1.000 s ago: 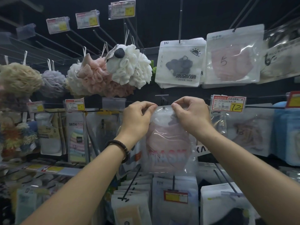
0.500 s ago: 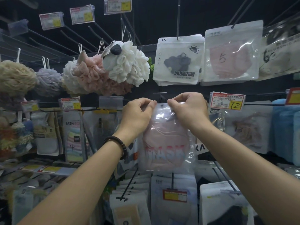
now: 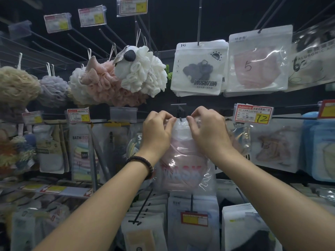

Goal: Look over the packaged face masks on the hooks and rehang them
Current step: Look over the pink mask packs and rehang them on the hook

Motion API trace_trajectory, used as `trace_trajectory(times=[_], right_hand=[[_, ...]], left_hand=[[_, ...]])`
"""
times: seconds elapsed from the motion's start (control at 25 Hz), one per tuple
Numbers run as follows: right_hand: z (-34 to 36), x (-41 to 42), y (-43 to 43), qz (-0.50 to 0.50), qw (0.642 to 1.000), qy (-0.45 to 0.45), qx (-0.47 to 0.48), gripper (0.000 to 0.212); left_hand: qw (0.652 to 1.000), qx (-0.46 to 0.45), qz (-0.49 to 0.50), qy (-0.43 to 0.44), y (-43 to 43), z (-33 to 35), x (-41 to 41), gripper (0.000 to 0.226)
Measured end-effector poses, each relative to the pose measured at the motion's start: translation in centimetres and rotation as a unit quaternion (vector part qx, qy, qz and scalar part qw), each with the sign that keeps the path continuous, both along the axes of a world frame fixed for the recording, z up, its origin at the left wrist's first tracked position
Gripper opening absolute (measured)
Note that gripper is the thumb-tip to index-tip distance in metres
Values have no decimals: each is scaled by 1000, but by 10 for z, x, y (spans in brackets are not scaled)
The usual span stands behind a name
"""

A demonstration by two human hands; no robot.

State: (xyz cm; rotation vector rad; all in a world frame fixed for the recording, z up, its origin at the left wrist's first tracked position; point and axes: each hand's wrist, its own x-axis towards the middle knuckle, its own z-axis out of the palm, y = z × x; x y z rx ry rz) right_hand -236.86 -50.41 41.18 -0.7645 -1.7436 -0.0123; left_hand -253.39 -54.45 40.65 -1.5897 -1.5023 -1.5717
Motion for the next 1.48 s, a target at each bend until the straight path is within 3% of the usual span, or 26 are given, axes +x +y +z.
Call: trace_trajectory(times=[0.2,0.32,0.44,0.52,0.64,0.76,0.84,0.96,1.08,1.2,1.48], right_hand=[[-25,4,-3,-150,976,-83,135,34],[-46,16,-9,-153,968,-115,165,46],[-76,32,-17,-130,959,-174,183,50],[-91,39,-22,-114,958,-213,156,62],[-104,44,-25,-100,958,-248,99,77],[-110,40,-30,18,986,-161,-27,91],[-109,33,-39,76,985,-117,-106,98],[-111,28,-42,92,983,-110,-114,99],[-117,38,-30,-2,984,-180,13,91],[-121,48,-16,-81,950,-270,133,76],[-111,45,7,-131,919,-361,93,86]], left_hand=[[997,67,35,22,4,-16,0,19],[987,88,97,96,-14,-44,3,33],[970,52,98,216,-37,-90,6,46],[968,-25,77,238,-47,-115,7,62],[974,-107,65,188,-48,-128,5,81],[991,-118,-10,55,-49,-129,14,89],[990,-133,-43,4,-49,-132,25,93],[988,-132,-71,-19,-50,-130,36,98],[991,-111,-26,74,-52,-123,22,104],[968,-123,45,216,-50,-121,-1,102],[931,-162,107,309,-25,-110,-26,99]])
